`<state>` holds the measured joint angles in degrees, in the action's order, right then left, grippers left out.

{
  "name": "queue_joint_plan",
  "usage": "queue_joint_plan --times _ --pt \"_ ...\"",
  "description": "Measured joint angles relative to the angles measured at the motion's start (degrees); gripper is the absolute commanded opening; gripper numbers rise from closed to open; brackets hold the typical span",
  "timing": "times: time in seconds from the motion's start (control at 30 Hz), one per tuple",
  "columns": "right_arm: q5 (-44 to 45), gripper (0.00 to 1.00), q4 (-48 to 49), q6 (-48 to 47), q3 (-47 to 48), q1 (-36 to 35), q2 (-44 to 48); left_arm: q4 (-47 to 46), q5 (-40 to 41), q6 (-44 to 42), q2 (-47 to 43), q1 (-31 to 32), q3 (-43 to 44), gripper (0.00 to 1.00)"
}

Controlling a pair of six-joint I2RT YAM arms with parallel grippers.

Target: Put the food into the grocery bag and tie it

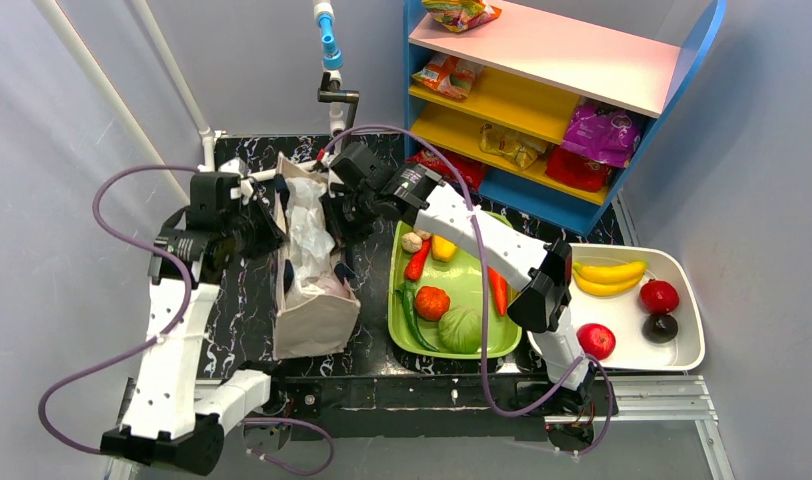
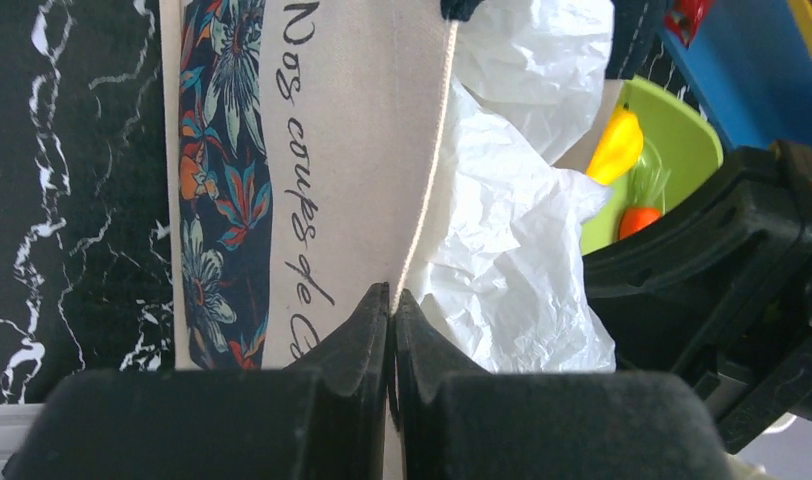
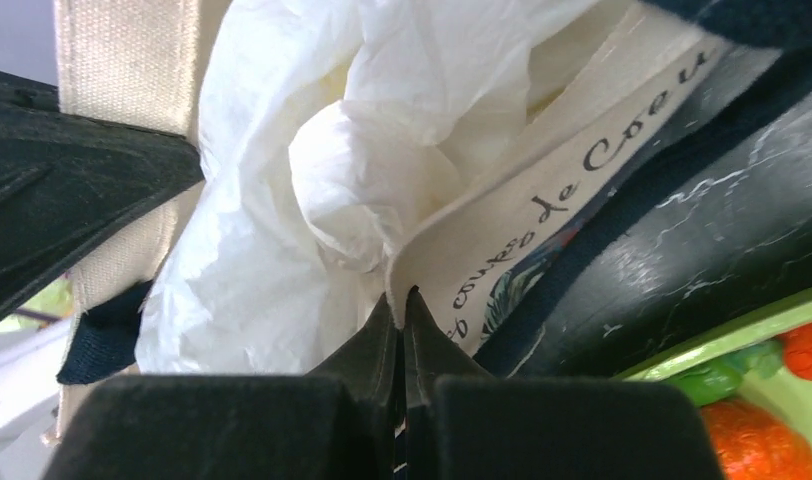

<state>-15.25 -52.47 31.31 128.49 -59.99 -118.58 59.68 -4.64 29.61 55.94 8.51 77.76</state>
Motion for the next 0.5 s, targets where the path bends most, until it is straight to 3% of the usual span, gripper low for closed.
queue_joint_plan --times 0.5 --pt "7.28 0.01 7.1 1.42 1.4 9.22 0.26 -2.14 6.45 0.48 19.76 0.22 17.55 0.0"
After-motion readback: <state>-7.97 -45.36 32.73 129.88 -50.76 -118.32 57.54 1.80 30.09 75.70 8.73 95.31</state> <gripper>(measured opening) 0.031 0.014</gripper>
